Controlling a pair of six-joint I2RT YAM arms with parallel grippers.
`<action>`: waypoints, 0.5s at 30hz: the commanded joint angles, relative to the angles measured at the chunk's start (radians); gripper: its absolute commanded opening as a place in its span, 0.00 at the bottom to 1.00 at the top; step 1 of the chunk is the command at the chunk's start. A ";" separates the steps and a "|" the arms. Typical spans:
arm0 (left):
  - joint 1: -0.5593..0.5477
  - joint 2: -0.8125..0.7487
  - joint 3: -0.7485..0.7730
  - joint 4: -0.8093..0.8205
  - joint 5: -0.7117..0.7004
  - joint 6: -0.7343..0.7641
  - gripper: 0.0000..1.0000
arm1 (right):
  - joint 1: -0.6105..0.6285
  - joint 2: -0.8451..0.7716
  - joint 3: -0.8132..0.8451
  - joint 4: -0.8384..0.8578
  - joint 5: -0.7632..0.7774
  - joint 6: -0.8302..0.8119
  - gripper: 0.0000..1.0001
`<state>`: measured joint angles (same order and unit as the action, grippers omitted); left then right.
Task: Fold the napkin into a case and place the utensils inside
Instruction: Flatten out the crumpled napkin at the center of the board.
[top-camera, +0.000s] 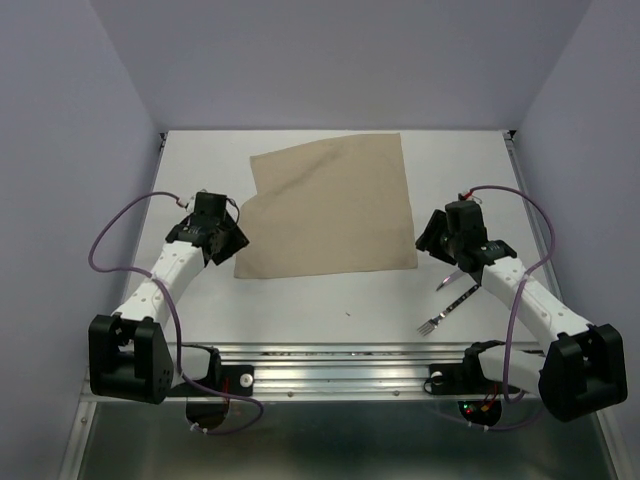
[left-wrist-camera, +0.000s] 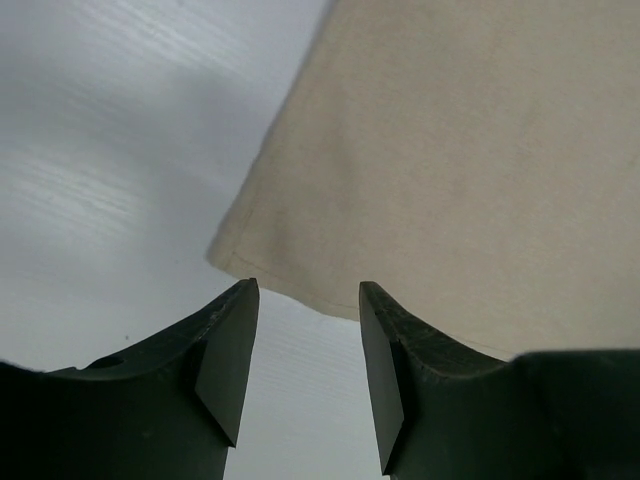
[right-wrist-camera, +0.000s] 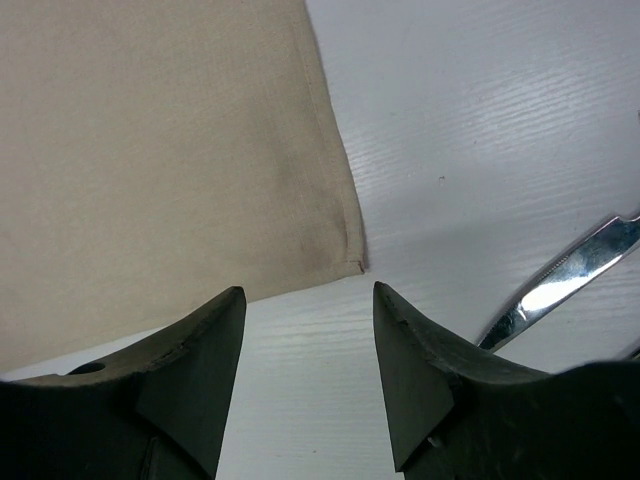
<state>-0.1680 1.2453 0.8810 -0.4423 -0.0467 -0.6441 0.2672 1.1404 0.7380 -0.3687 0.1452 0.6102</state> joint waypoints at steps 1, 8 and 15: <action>0.004 -0.041 -0.080 -0.102 -0.122 -0.135 0.56 | -0.008 -0.002 0.012 0.007 -0.026 0.010 0.59; 0.004 0.011 -0.172 0.019 -0.102 -0.170 0.57 | -0.008 0.005 0.029 0.005 -0.035 -0.009 0.59; 0.002 0.115 -0.169 0.077 -0.107 -0.170 0.54 | -0.008 -0.011 0.011 0.004 -0.038 -0.007 0.59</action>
<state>-0.1673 1.3354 0.7124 -0.4038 -0.1200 -0.7967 0.2672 1.1454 0.7380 -0.3687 0.1184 0.6064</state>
